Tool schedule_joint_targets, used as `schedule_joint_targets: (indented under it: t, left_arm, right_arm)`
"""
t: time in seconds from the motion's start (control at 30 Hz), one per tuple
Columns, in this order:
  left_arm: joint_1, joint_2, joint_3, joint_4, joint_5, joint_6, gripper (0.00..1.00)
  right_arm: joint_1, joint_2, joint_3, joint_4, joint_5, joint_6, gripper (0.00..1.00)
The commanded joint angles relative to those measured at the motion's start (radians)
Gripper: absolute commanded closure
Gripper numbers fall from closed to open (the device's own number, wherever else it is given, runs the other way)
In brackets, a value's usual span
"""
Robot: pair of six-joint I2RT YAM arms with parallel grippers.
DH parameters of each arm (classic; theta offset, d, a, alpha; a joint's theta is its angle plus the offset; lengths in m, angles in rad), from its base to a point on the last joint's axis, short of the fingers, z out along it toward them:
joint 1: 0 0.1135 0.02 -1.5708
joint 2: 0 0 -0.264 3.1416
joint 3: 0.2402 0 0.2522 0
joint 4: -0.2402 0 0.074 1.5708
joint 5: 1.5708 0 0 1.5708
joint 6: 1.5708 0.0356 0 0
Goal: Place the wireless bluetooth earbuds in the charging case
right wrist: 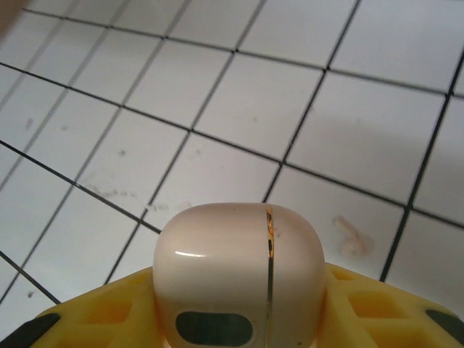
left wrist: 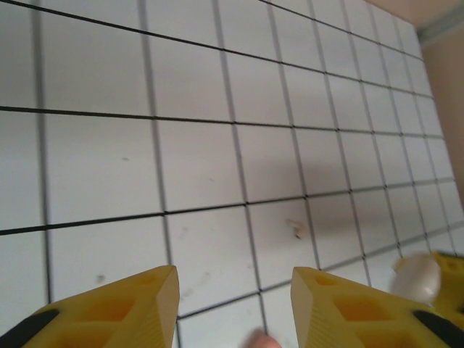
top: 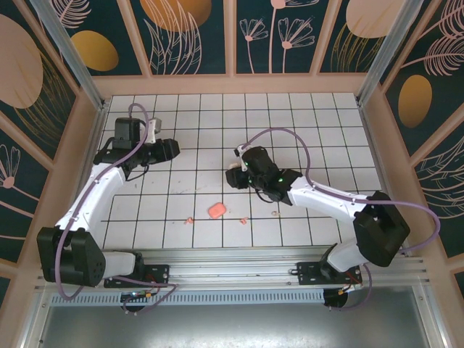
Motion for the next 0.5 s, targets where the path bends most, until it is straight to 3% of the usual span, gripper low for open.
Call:
schedule_joint_targets:
  t: [0.0,0.17,0.47]
  left_arm:
    - [-0.040,0.028,0.076,-0.118,0.086,0.069,0.55]
    - [-0.072,0.023,0.078,-0.106,0.117,0.072,0.55]
    - [-0.085,0.020,0.079,0.044,0.319,-0.009,0.57]
  right_arm:
    - [-0.023,-0.028,-0.024,0.230,-0.096,-0.116,0.57]
    - [-0.056,-0.030,-0.023,0.313,-0.198,-0.230,0.60]
    - [-0.076,-0.017,0.007,0.347,-0.321,-0.480,0.63]
